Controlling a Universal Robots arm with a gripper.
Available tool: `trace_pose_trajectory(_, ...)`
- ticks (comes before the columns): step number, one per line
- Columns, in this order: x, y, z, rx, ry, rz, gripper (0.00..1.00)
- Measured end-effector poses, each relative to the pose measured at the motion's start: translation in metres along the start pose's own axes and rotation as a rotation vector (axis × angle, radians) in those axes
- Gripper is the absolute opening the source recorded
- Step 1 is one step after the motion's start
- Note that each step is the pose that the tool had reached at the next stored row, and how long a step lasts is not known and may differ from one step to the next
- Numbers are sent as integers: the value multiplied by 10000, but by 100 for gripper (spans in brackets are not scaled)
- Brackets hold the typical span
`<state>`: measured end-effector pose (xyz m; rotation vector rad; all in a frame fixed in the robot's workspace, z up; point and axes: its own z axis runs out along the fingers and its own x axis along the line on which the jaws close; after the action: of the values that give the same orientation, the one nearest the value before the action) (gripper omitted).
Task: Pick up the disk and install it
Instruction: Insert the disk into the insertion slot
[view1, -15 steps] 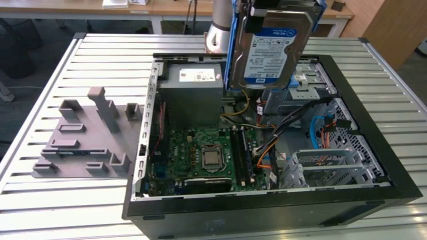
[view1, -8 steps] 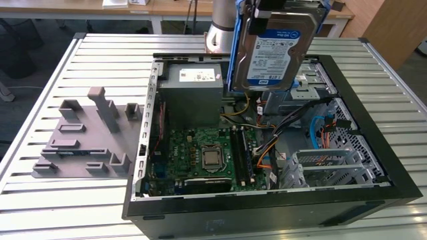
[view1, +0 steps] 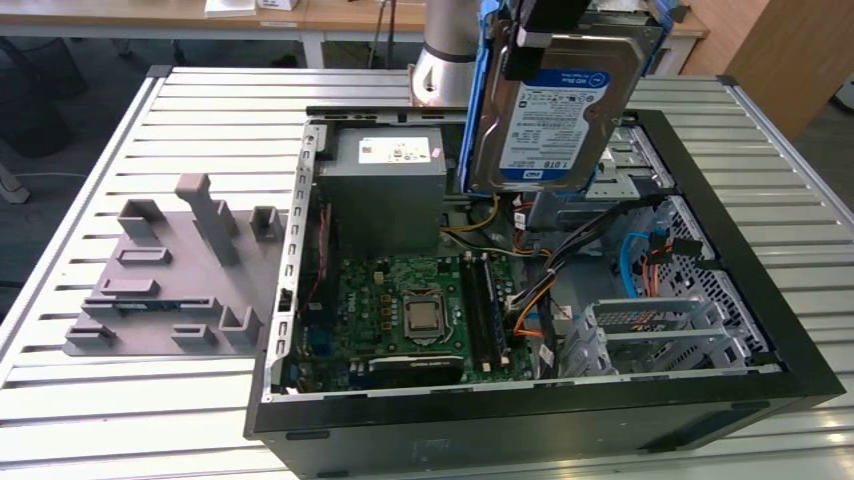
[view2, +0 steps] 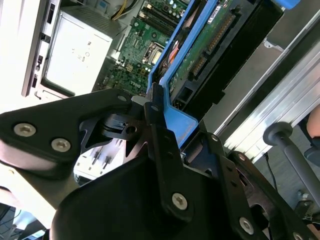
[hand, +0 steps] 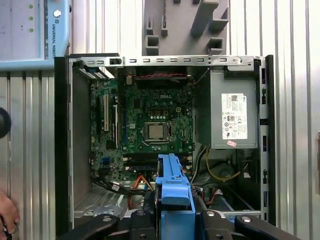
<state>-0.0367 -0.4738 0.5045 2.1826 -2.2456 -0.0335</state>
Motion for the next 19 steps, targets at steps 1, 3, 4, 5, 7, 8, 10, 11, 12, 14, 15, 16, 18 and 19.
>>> trace_pose_trajectory(1,9,-4,0,0,0,0,36)
trace_pose_trajectory(3,22,-12,1,0,-1,0,36)
trace_pose_trajectory(4,26,-18,1,0,-2,0,36)
trace_pose_trajectory(5,29,-25,1,0,-5,0,36)
trace_pose_trajectory(7,33,-42,1,-1,-11,-1,36)
trace_pose_trajectory(8,34,-52,0,-1,-13,0,36)
trace_pose_trajectory(10,38,-76,0,-1,-13,0,36)
trace_pose_trajectory(11,39,-86,1,0,-14,-1,36)
trace_pose_trajectory(12,40,-94,1,0,-14,0,36)
trace_pose_trajectory(14,45,-108,1,-1,-14,-1,36)
trace_pose_trajectory(15,48,-113,1,-1,-13,-1,36)
trace_pose_trajectory(16,53,-117,1,-1,-13,-1,36)
trace_pose_trajectory(18,71,-125,2,-1,-13,0,36)
trace_pose_trajectory(19,80,-127,2,-1,-13,0,36)
